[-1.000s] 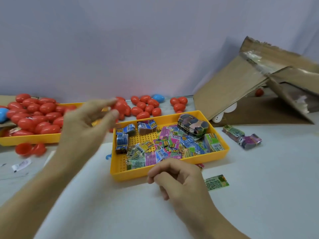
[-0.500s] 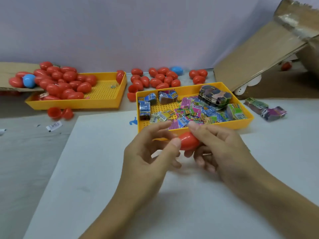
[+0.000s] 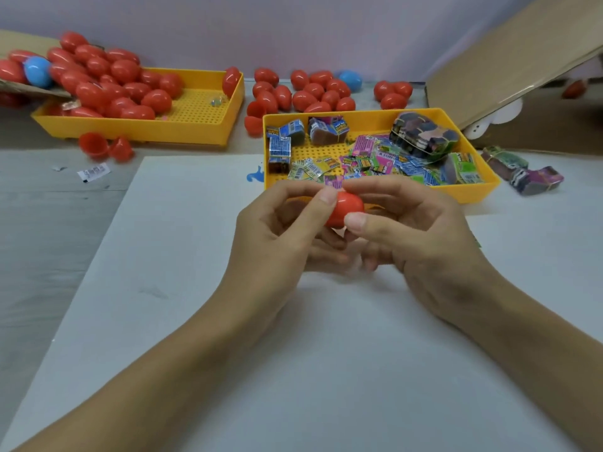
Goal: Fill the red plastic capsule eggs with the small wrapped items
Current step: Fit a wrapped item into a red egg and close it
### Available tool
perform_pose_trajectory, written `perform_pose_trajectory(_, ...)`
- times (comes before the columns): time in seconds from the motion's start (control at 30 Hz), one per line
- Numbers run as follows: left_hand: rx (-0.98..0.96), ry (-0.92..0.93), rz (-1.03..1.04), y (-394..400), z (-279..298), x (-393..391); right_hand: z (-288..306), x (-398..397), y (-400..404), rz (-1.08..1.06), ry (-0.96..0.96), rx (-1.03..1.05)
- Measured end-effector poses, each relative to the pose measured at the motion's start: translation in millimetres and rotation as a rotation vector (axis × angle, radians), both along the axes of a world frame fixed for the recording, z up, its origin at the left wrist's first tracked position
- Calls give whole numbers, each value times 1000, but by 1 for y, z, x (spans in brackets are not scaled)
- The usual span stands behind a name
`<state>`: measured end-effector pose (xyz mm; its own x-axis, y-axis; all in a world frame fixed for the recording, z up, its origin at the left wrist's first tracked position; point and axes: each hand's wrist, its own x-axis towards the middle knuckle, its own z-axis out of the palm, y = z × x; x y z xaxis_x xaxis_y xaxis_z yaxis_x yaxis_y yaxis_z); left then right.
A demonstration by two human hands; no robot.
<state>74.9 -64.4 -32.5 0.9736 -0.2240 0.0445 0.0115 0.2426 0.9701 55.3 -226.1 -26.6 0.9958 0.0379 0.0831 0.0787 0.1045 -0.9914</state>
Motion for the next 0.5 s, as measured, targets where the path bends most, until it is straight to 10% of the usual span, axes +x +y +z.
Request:
perform_pose_trajectory(0.33, 105, -350, 60, -4, -6, -7, 0, 2, 7, -131, 34, -20)
perform_pose_trajectory(0.5, 72, -179, 81, -2, -5, -5, -1, 1, 5, -115, 4, 54)
